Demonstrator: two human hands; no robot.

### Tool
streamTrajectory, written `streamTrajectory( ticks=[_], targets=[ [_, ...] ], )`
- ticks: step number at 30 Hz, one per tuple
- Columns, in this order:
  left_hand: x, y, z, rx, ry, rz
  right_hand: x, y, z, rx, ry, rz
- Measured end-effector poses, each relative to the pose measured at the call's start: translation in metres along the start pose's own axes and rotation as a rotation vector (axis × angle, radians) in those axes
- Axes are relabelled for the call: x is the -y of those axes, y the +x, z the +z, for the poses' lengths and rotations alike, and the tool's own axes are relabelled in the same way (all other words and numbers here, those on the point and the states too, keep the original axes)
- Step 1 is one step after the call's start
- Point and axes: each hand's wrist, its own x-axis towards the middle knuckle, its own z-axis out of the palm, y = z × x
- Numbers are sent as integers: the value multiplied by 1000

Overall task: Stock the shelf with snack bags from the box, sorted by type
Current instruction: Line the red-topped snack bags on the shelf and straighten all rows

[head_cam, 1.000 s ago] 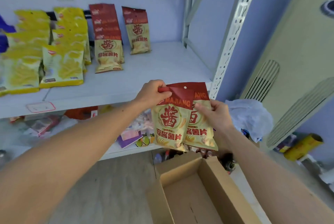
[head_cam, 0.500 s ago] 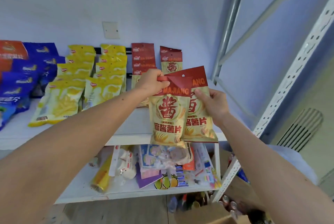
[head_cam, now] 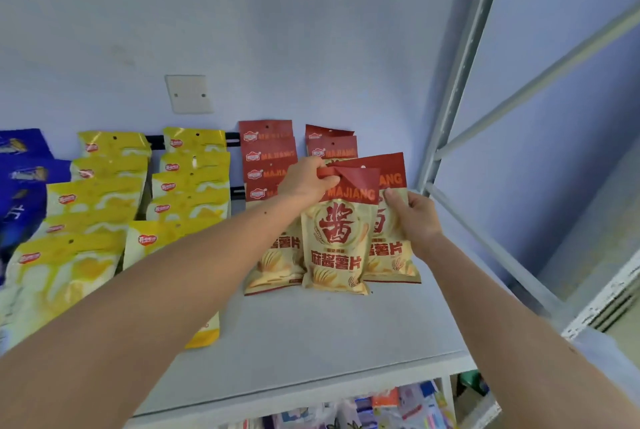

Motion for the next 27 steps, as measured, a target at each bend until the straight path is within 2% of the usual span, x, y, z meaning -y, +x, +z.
streamTrajectory(
  ticks=[12, 17, 20, 23, 27],
  targets=[
    [21, 91, 57, -118, -61, -160, -24, 109, 18, 135, 16, 36],
    [25, 101, 70, -205, -42, -173, -41, 148, 23, 183, 79, 77],
    [30, 89, 81, -231, 55, -125, -50, 165, 29, 201, 91, 132],
    [41, 72, 98, -177, 262, -12, -56, 175, 36, 222, 71, 160],
    [54, 51, 118, 43, 426, 21, -69, 186, 47, 220, 18, 134]
  ],
)
